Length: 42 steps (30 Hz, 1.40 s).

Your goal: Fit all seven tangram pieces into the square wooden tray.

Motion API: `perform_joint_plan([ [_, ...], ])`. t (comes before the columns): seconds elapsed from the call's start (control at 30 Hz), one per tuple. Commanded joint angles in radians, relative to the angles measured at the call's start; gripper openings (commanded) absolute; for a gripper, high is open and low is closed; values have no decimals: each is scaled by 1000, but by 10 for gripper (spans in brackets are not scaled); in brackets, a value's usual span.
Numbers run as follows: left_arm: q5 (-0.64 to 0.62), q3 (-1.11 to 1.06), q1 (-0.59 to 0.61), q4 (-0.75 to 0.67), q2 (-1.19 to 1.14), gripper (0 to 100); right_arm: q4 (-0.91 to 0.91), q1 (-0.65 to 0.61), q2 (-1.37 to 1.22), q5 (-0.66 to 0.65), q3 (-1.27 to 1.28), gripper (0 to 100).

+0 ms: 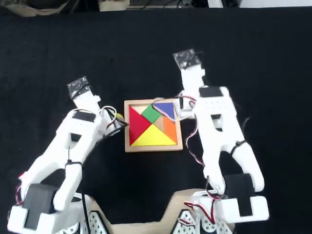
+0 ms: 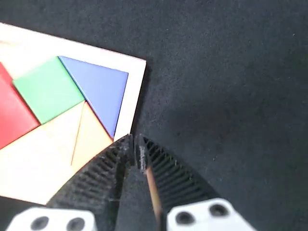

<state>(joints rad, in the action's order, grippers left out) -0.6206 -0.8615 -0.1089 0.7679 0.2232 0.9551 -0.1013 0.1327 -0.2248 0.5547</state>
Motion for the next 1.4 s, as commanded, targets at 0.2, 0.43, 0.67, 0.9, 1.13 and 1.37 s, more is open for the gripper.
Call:
perform_joint_plan([
  [0.2,-26,240,36,98,-238,288,-81,-21,-76,8,-12,11],
  [0.43,75,275,143,181,-278,288,-189,-17,-177,8,-13,11],
  [0.67,276,300,314,186,-264,288,-215,-17,-211,-32,-22,11],
  [0.9,422,315,338,189,-262,288,-218,-17,-211,-35,-19,11],
  [1.13,535,367,243,164,-262,288,-221,-18,-213,-35,-19,11],
  [1.37,1307,530,223,327,-262,289,-249,-17,-213,-35,-1,11],
])
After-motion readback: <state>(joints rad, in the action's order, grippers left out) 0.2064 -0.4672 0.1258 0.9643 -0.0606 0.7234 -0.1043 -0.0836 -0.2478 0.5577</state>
